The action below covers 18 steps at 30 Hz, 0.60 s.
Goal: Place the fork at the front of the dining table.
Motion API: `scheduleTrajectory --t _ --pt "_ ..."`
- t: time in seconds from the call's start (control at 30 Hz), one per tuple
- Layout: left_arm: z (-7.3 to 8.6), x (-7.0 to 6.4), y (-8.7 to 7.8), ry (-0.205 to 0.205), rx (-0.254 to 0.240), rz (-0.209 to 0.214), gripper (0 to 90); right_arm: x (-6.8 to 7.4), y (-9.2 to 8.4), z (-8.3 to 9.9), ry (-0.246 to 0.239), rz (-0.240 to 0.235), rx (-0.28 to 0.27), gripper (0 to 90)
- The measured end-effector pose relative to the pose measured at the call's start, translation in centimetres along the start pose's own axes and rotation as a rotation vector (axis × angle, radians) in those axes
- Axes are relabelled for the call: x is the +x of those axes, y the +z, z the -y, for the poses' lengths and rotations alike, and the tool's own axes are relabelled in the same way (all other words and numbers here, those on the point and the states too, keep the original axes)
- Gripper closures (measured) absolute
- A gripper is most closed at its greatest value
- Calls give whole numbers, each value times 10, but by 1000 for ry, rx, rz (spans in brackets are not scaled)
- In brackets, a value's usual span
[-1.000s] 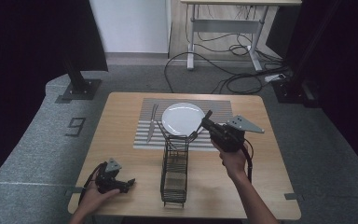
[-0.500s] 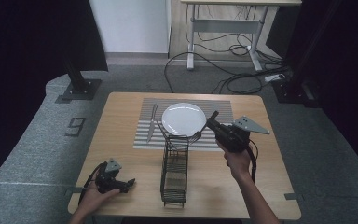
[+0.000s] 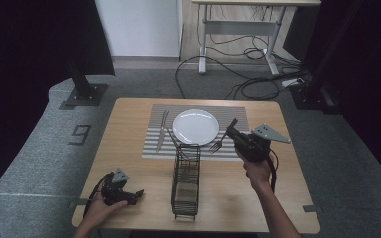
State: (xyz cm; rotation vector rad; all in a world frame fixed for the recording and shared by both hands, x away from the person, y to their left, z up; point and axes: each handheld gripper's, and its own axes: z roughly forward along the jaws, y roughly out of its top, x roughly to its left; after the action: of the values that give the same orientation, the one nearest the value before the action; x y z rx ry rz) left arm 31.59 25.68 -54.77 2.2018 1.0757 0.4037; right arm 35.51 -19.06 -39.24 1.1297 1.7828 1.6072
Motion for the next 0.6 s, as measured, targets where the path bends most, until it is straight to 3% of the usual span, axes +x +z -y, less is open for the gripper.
scheduleTrajectory --t 0.13,0.27,0.43,0.6 --pt "0 0 0 0 0 0 29 -17 12 15 17 35 55 863" --pt "0 0 0 0 0 0 29 -25 18 25 18 48 86 863" --pt "0 0 0 0 1 0 29 -36 31 42 -22 106 133 863" --pt "0 0 0 0 1 0 29 -39 37 48 -39 129 149 862"
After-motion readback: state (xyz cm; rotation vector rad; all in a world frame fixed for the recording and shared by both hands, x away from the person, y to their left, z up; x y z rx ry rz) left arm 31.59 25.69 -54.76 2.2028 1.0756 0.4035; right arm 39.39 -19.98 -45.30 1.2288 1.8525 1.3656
